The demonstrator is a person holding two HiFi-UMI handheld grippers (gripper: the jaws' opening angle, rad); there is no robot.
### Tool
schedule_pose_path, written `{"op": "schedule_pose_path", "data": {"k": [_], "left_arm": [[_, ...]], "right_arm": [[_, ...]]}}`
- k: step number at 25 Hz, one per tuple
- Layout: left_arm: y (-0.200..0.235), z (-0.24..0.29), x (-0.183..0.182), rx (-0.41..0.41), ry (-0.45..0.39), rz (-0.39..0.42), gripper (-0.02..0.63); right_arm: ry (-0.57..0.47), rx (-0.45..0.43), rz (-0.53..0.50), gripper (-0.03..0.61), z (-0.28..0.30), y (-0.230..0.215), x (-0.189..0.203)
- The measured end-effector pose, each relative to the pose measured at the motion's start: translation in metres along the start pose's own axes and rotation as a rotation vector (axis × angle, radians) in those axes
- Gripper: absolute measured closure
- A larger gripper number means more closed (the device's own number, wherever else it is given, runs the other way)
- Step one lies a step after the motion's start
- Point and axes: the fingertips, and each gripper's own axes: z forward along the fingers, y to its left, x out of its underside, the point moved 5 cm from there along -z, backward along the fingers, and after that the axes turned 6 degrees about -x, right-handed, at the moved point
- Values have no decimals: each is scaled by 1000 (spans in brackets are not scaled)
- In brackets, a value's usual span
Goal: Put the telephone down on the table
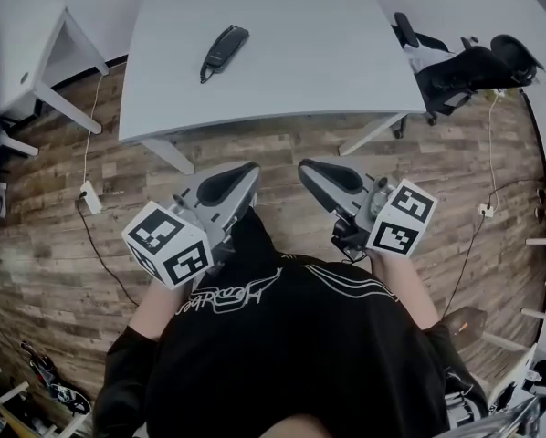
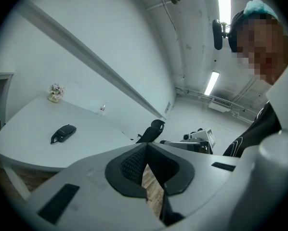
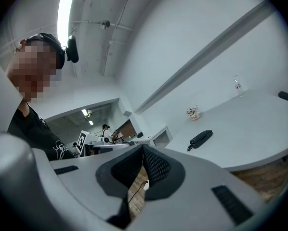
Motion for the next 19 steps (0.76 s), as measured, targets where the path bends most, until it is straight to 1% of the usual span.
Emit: {"op": "schedule_pose_path", "data": {"k": [5, 11, 19], "left_arm": [[-12, -9, 15, -37, 6, -13, 606], [-23, -14, 27, -40, 14, -32, 606], [-30, -16, 33, -53, 25, -41, 606]], "right_arm": [[-10, -1, 14, 540, -16, 11, 13], [-11, -3, 32, 540, -26, 20, 26], [-12, -8, 36, 540, -32, 24, 30]]}}
